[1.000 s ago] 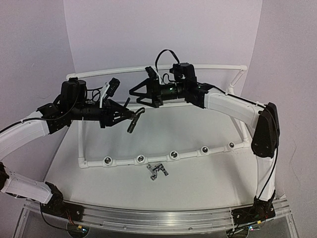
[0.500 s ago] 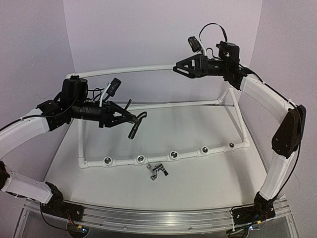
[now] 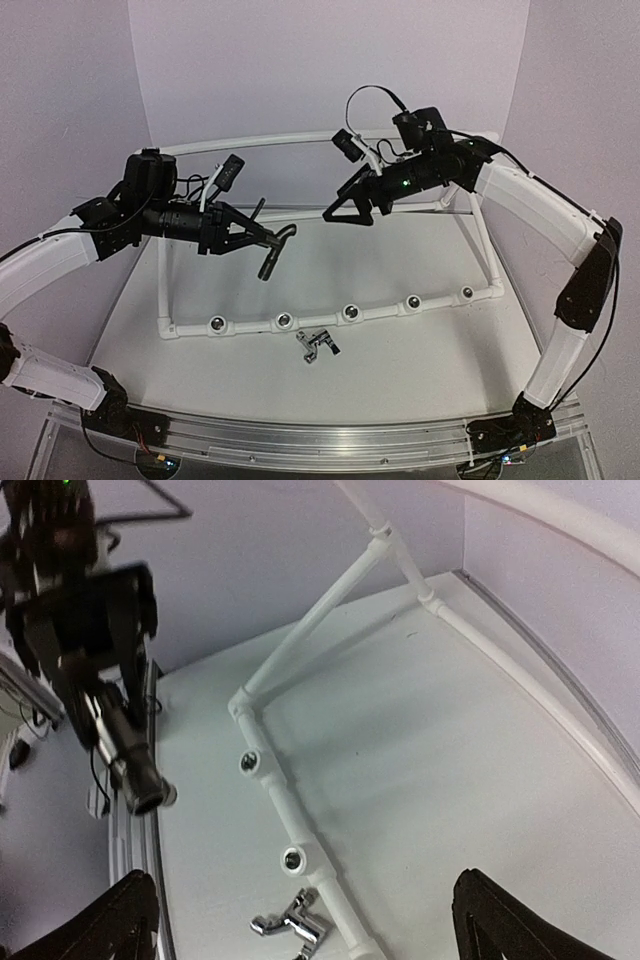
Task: Install the water faucets
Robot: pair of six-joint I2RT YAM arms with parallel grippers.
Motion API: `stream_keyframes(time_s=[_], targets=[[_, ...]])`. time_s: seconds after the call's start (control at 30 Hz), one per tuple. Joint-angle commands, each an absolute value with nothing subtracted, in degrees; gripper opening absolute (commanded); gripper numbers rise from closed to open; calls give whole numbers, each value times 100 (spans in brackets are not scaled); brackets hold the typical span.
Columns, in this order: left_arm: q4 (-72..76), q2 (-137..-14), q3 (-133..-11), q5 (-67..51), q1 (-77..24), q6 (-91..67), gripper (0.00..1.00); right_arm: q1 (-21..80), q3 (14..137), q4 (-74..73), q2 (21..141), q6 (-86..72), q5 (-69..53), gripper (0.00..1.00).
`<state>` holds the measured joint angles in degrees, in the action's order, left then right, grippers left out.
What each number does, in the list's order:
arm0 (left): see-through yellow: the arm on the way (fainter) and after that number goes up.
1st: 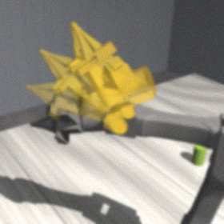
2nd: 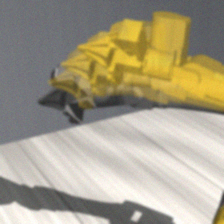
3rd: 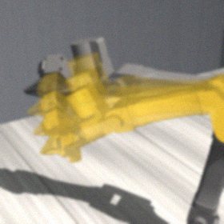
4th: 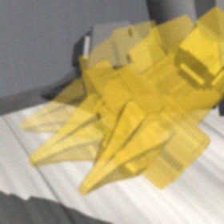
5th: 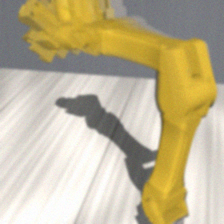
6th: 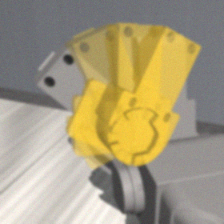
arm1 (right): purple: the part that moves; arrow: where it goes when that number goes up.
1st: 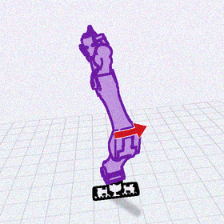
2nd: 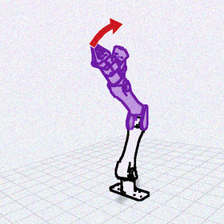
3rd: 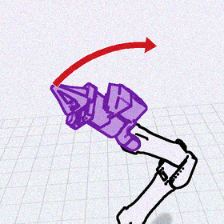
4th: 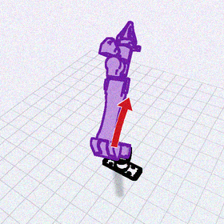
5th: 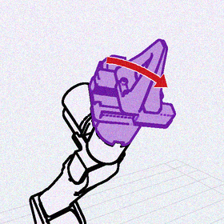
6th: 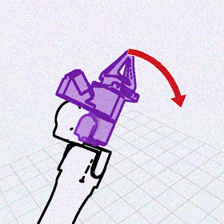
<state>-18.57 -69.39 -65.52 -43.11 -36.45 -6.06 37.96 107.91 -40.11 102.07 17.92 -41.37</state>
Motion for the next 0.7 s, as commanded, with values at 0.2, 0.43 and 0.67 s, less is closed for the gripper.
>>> stream_keyframes(time_s=[0.2, 0.43, 0.67], targets=[[-2025, -7319, -7107, -5346, -3672, -543, 0, 4882, 11937, -6578, 10603, 4642, -3846, 98], [-1963, -7260, -7082, -5602, -3732, -492, 0, 5229, 12052, -5633, 10885, 3481, -4073, 89], [-2133, -7232, -7010, -5622, -3831, -275, 0, 5231, 12425, -5709, 11395, 2900, -4209, 86]])
